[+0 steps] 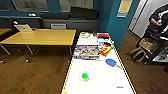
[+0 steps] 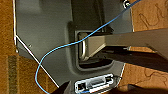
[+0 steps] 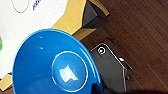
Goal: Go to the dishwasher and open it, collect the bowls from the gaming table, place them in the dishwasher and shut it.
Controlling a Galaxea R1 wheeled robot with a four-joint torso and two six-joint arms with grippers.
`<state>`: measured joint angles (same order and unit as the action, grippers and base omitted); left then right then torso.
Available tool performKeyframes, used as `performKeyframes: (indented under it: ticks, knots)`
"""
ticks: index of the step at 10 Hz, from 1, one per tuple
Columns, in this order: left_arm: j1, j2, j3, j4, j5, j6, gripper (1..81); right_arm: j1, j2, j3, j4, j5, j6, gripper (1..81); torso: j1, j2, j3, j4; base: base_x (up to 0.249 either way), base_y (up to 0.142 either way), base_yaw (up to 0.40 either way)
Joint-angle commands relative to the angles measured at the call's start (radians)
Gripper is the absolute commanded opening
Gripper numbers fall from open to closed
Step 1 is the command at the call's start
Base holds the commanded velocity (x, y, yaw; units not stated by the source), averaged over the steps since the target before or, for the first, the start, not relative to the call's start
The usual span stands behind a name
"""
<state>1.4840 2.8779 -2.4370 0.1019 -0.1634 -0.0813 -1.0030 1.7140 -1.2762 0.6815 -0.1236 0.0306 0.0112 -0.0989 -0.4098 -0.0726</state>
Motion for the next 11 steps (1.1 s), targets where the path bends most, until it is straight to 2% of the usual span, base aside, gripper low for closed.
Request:
performKeyframes:
  ticks: [1, 6, 8, 9, 11]
  knots:
    - [-0.02, -0.152, 0.217, 0.004, 0.019, -0.003, 81.1, -0.208, 0.145, -0.066, -0.169, 0.219, -0.078, 1.0, 0.0, 0.0, 0.0, 0.0, 0.0, 0.0, 0.0]
    - [-0.079, -0.409, 0.55, -0.005, 0.015, -0.011, 81.1, -0.285, 0.333, -0.241, -0.226, 0.254, -0.078, 1.0, 0.0, 0.0, 0.0, 0.0, 0.0, 0.0, 0.0]
    - [-0.093, -0.532, 0.668, -0.005, -0.037, -0.02, 81.1, -0.302, 0.385, -0.29, -0.243, 0.254, -0.078, 1.0, 0.0, 0.0, 0.0, 0.0, 0.0, 0.0, 0.0]
    - [-0.106, -0.586, 0.714, -0.005, -0.041, -0.034, 81.1, -0.306, 0.414, -0.317, -0.253, 0.254, -0.078, 1.0, 0.0, 0.0, 0.0, 0.0, 0.0, 0.0, 0.0]
    - [-0.144, -0.687, 0.816, -0.004, -0.041, -0.041, 81.1, -0.322, 0.469, -0.36, -0.264, 0.252, -0.078, 1.0, 0.0, 0.0, 0.0, 0.0, 0.0, 0.0, 0.0]
